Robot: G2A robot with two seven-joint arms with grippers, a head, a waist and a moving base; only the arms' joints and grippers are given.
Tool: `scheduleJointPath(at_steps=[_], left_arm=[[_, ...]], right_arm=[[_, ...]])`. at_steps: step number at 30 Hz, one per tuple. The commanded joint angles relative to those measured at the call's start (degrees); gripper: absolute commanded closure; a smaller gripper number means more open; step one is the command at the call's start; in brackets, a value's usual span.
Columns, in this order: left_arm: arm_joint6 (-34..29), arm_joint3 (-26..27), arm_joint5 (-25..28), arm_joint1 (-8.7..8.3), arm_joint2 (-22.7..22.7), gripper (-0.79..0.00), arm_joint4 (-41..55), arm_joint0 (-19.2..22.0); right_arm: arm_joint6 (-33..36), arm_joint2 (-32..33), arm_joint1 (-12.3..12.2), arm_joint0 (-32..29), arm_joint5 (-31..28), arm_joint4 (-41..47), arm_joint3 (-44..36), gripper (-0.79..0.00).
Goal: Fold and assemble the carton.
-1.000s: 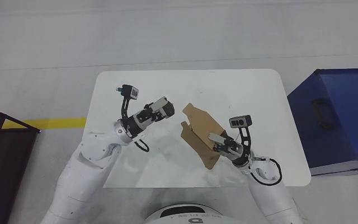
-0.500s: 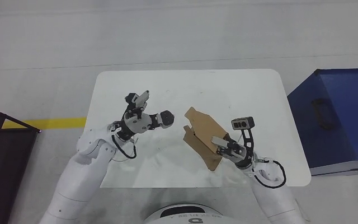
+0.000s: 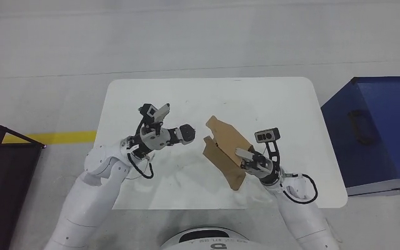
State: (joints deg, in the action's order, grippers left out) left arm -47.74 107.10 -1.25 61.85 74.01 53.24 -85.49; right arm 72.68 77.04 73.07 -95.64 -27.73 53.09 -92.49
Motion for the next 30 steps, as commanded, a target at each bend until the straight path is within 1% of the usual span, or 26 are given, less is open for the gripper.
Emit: scheduleJointPath(at_steps=[1,3,5,8,16,20,23,25,27,30], left_arm=[[-0.74,0.53,-0.40,0.13,0.12,-0.785,2.93,-0.12],[-1.40,1.02,-0.89,0.22,0.14,-0.785,4.41,0.22],[-2.01,1.27,-0.75,0.19,-0.02,-0.785,2.14,0.88],[-2.77,1.15,-1.02,0.42,-1.45,-0.785,2.24,1.69],[-4.17,-0.28,-0.97,0.96,-4.64,-0.785,1.17,3.41],[-3.64,-1.34,-1.34,1.18,-5.41,-0.785,1.25,3.97],[-4.02,-2.25,-2.13,1.37,-5.74,-0.785,3.21,4.48],[-6.34,-3.45,-2.99,1.47,-6.00,-0.785,5.32,4.89],[-6.98,-5.30,-3.50,1.52,-5.62,-0.785,6.41,5.45],[-8.76,-6.45,-3.98,1.59,-5.00,-0.785,8.67,5.93]], right_arm=[[0.90,-0.46,-0.05,0.67,0.53,-0.60,0.38,0.000],[1.34,-0.95,-0.09,1.23,1.26,-1.15,0.69,0.000],[1.84,-1.58,-0.09,1.70,2.23,-0.79,0.96,0.000],[2.48,-2.06,-0.11,2.39,2.87,-0.38,1.72,0.000],[3.20,-2.65,-0.25,2.69,3.17,-0.02,1.98,0.000],[3.95,-2.78,-0.38,2.64,3.59,0.18,1.56,0.000],[5.26,-3.20,-0.48,2.71,4.92,0.67,1.19,0.000],[6.82,-3.43,-0.57,3.03,6.29,1.68,1.33,0.000],[7.76,-3.50,-0.66,3.32,7.32,2.16,1.65,0.000],[9.33,-3.72,-0.69,3.62,8.72,4.33,2.12,0.000]])
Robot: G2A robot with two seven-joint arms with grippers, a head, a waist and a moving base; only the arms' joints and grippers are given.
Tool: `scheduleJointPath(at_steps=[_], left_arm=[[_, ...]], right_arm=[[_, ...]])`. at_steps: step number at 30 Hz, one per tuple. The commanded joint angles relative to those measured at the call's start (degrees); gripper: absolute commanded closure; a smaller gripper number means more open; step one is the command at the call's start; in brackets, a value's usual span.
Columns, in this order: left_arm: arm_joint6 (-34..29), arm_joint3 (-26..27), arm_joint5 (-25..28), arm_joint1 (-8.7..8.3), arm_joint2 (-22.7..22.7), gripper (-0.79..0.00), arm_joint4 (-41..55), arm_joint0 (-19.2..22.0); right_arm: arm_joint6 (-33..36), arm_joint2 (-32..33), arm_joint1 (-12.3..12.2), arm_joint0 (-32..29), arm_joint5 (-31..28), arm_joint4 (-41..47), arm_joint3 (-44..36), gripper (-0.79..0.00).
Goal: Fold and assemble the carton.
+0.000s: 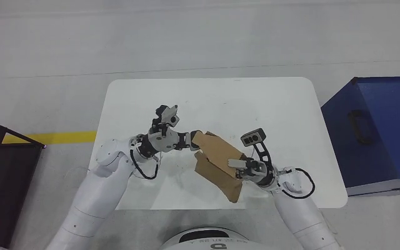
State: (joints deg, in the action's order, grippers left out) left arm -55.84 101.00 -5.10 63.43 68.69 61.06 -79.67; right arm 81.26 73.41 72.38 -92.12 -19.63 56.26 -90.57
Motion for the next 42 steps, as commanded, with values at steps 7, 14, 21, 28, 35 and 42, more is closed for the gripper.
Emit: scheduleJointPath(at_steps=[7,14,21,28,35,42], left_arm=[[-2.96,-0.32,-0.79,-0.03,1.82,-0.785,3.01,-0.53],[-3.78,-0.45,-4.27,0.89,-0.44,-0.785,13.09,-0.17],[-2.46,0.62,-7.05,1.52,-4.72,-0.785,12.00,-0.16],[-2.15,1.37,-7.31,1.94,-6.30,-0.785,11.57,-0.14],[-1.70,2.13,-6.22,1.68,-4.64,-0.785,7.71,-0.80],[-1.54,3.89,-5.03,1.55,-4.28,-0.785,4.45,-1.98]], right_arm=[[6.11,-0.76,0.01,1.40,4.77,7.13,2.74,0.000],[6.74,-2.67,-0.17,2.67,7.99,8.95,3.68,0.000],[6.74,-3.26,-0.54,2.64,7.53,9.22,4.03,0.000],[6.74,-3.49,-0.91,2.24,6.98,9.65,3.77,0.000],[6.74,-3.82,-1.19,2.15,6.31,10.09,3.77,0.000],[6.74,-4.18,-1.36,2.27,5.38,10.11,4.36,0.000]])
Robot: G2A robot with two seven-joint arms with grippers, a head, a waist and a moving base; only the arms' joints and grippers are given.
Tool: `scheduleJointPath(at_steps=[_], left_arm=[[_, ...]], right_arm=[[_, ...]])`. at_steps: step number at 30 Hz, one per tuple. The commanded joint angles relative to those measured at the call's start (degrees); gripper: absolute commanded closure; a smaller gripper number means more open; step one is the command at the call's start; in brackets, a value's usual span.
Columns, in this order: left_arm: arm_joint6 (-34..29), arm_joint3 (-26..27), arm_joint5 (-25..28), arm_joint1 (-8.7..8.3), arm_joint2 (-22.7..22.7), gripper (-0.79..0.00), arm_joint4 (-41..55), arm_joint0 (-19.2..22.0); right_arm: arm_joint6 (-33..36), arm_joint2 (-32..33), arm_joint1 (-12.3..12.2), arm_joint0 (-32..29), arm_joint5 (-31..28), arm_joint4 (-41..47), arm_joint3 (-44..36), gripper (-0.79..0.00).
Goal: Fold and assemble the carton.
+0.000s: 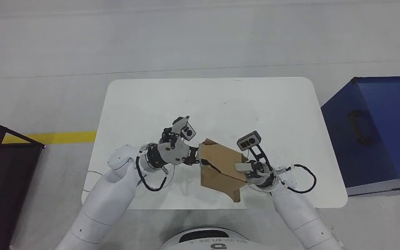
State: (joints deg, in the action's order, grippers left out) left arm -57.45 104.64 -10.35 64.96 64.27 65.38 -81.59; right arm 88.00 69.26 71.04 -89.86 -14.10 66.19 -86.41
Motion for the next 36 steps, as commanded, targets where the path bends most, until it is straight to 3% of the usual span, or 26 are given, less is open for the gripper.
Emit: scheduleJointPath(at_steps=[1,14,24,36], left_arm=[[0.14,0.42,0.57,0.01,0.44,-0.785,0.05,-0.06],[-0.83,4.18,0.68,-0.87,6.57,-0.785,-0.39,-4.03],[2.24,3.99,0.56,-0.41,0.88,-0.785,-9.79,-1.42],[3.35,3.32,1.91,-0.18,-0.81,-0.785,-12.43,-0.53]], right_arm=[[0.00,0.06,-0.03,0.00,-0.38,0.25,0.47,0.000],[0.00,2.80,-0.39,-0.96,-2.17,1.73,2.81,0.000],[-1.16,1.60,-0.24,-0.65,-2.01,-1.18,1.32,0.000],[-0.74,1.51,-0.22,-0.59,-1.71,-1.39,1.53,0.000]])
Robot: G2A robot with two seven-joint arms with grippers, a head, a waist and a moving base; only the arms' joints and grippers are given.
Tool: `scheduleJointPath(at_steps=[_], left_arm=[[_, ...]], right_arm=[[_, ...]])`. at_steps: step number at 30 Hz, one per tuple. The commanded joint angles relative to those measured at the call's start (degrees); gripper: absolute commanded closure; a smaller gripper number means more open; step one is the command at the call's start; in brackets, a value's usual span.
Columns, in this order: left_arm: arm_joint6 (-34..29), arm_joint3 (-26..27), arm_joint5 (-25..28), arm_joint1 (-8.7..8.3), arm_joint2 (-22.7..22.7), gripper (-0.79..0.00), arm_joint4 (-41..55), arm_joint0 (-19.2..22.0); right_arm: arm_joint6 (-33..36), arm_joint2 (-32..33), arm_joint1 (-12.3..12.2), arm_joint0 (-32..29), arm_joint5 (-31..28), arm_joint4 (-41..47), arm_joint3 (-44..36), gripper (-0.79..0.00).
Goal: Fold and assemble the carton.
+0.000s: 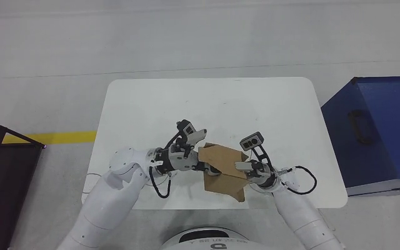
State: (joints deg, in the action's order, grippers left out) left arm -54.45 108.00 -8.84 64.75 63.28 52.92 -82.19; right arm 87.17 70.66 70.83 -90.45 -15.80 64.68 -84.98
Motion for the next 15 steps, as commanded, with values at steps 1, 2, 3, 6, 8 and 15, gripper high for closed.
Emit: scheduleJointPath(at_steps=[1,2,3,6,8,15], left_arm=[[0.64,-0.08,0.70,0.02,0.46,-0.785,0.22,0.09],[0.95,-0.08,1.04,0.00,0.94,-0.785,0.48,0.08],[1.13,-0.01,1.36,-0.04,1.54,-0.785,0.72,0.00],[1.68,0.69,2.35,-0.32,4.19,-0.785,1.52,-0.94],[1.72,1.55,2.53,-0.58,6.08,-0.785,1.70,-1.95],[3.10,3.36,4.26,-1.34,13.59,-0.785,2.45,-4.72]], right_arm=[[0.23,0.23,-0.03,-0.03,0.03,0.18,0.17,0.000],[0.38,0.42,-0.05,-0.06,-0.01,0.29,0.22,0.000],[0.54,0.61,-0.08,-0.12,-0.01,0.47,0.28,0.000],[0.83,1.17,-0.15,-0.28,0.09,0.95,0.45,0.000],[0.83,1.47,-0.20,-0.34,0.13,1.13,0.43,0.000],[0.83,1.62,-0.22,-0.25,0.20,1.57,0.46,0.000]])
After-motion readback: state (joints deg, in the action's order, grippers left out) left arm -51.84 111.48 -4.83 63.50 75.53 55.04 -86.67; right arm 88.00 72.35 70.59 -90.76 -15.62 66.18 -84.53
